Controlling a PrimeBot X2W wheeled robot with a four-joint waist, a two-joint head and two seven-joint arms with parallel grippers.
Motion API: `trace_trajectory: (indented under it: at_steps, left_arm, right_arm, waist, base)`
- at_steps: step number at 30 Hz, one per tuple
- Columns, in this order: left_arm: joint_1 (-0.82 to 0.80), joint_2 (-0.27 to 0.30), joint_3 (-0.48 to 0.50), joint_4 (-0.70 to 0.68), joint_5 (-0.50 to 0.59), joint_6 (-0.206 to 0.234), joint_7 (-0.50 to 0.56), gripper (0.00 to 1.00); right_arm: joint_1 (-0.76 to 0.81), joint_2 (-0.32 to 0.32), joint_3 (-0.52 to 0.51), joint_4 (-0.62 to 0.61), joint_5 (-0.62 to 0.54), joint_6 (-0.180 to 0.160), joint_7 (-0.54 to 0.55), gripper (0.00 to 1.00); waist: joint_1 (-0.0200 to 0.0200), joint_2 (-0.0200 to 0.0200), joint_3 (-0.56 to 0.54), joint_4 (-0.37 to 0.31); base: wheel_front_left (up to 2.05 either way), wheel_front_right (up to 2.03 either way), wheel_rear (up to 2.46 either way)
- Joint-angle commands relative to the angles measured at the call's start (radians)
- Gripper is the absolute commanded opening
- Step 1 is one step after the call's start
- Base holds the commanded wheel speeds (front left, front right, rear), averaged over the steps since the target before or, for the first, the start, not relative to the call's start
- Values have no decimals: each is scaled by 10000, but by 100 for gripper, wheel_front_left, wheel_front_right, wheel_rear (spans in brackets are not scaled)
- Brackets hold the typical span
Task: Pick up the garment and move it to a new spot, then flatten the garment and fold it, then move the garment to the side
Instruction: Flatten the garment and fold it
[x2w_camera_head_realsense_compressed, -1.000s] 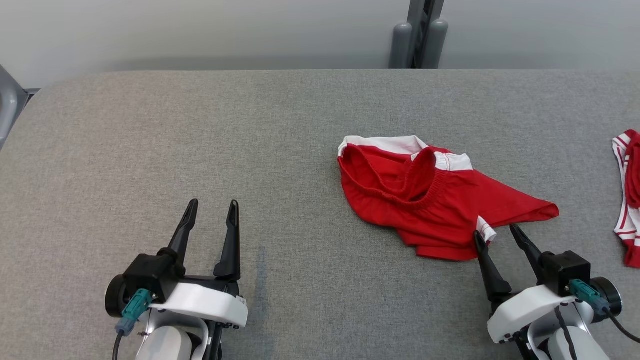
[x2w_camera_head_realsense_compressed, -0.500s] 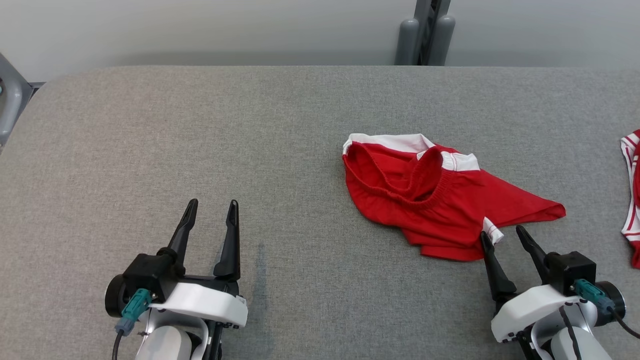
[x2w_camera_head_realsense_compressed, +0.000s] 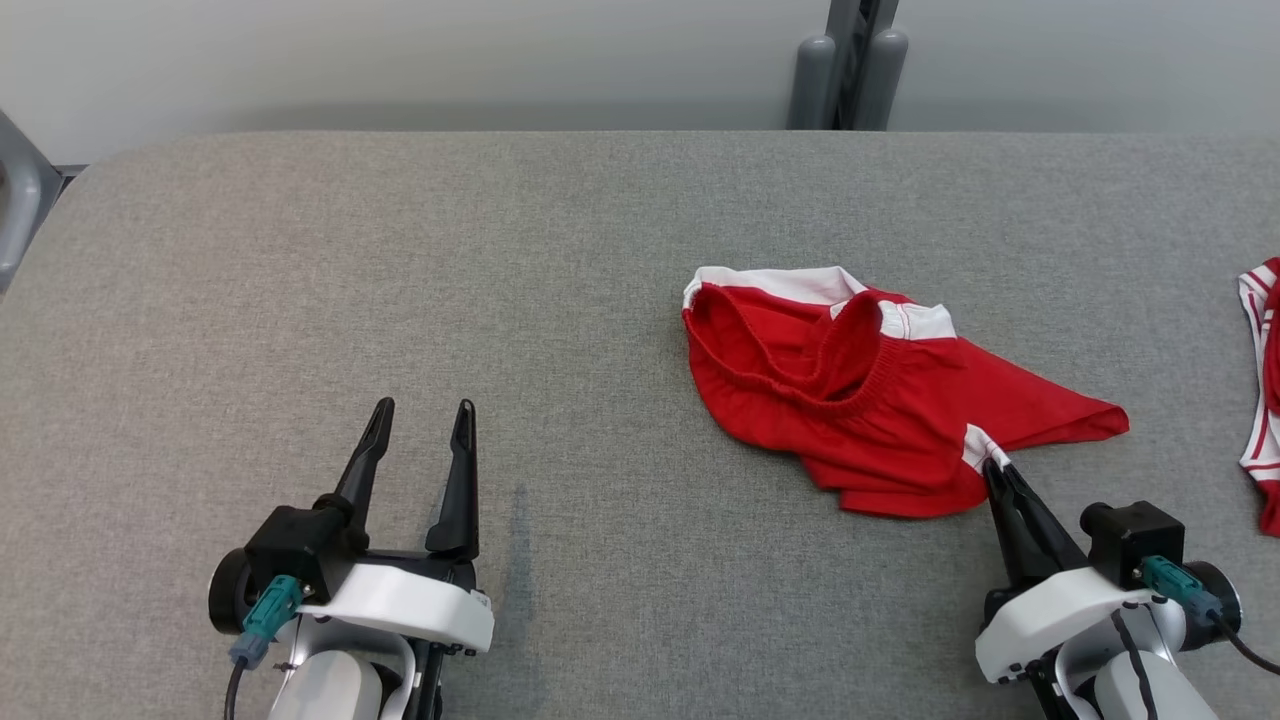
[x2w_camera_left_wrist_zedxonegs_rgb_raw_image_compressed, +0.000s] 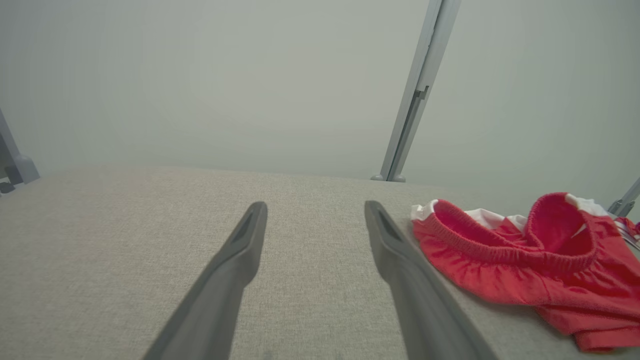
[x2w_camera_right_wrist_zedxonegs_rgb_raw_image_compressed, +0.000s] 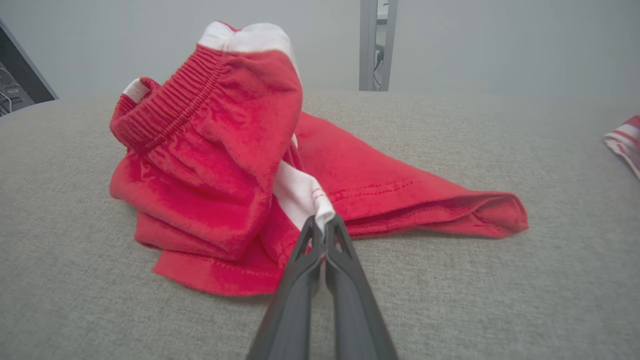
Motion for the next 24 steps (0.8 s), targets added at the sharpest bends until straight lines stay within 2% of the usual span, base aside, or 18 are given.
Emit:
trace_trajectory:
  at_steps: [1, 11, 20, 24]
  left_arm:
    - [-167, 36, 65, 11, 63, -26, -14, 100]
    - [-378, 32, -281, -194, 48, -215, -14, 100]
    - [-1961, 38, -2039, 688, 408, -907, 1, 100]
    - [-2887, 33, -2931, 1327, 161, -1284, 460, 100]
  right_arm:
    - [-75, -73, 7, -11, -2, -2, -58, 0]
    - [85, -73, 34, -654, -403, -2, -99, 0]
    - [-736, -52, 922, -190, -419, -2, -50, 0]
    - [-1157, -9, 1289, 74, -442, -2, -69, 0]
  waist:
    - [0, 0, -27, -16]
    - [0, 0, -229, -447]
    - [0, 0, 81, -1098]
    - [0, 0, 316, -1418]
  base:
    - [0, 0, 0]
    - [0, 0, 0]
    - [0, 0, 0]
    - [0, 0, 0]
